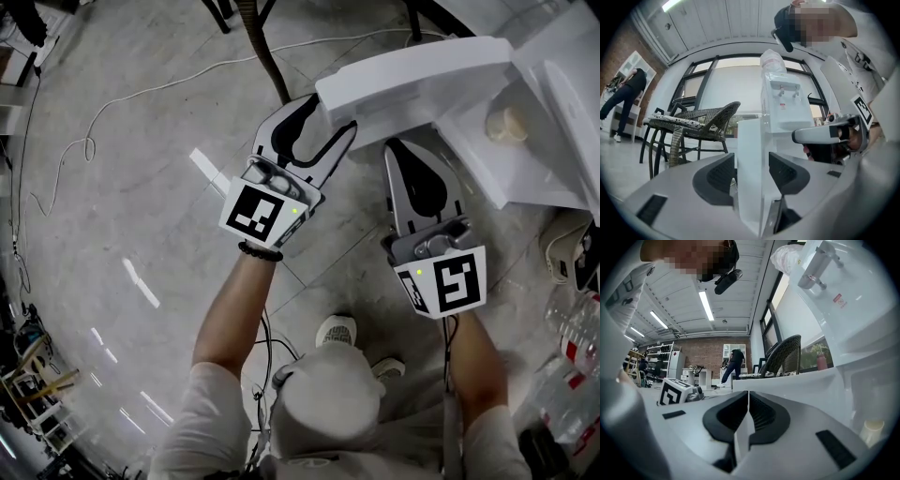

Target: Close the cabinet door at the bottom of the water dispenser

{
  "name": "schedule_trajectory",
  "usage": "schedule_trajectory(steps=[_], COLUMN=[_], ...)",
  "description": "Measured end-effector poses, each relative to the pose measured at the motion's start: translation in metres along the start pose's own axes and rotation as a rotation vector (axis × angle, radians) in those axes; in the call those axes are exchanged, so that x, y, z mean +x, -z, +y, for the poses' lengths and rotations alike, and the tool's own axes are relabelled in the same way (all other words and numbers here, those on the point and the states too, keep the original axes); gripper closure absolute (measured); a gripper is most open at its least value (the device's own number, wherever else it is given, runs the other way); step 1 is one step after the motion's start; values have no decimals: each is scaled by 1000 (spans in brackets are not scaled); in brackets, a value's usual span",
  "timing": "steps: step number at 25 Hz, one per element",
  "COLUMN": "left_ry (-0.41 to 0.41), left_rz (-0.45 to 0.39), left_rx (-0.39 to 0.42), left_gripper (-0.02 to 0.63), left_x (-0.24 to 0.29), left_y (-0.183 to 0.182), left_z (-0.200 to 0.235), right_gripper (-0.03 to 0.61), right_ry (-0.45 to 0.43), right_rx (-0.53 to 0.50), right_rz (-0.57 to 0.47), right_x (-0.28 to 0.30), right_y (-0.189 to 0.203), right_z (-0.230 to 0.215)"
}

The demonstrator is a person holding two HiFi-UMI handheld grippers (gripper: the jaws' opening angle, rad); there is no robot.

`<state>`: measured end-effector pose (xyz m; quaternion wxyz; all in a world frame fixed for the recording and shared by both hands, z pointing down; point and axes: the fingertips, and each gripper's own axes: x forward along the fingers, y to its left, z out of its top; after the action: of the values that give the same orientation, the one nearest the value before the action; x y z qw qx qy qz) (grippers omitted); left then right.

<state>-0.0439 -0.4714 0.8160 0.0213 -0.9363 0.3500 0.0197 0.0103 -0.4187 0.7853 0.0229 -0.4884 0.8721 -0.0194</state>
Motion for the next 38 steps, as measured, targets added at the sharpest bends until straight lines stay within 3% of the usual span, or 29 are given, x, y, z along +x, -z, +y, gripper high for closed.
schedule_trajectory(steps=[13,26,38], left_ry=[-14,-168,-29], left_rz=[3,-2,21], left_rx=[30,5,-13], left_gripper=[417,420,431], left_x=[7,-8,-19], left_y=[1,-3,-2], left_z=[-7,-58,-123], right_gripper=[560,560,560], right_ry=[48,189,296], right_rx=[0,3,-57], right_rz=[20,59,105], right_x=[-24,-73,-120], right_y=[21,58,86], right_z=[-11,-25,-36])
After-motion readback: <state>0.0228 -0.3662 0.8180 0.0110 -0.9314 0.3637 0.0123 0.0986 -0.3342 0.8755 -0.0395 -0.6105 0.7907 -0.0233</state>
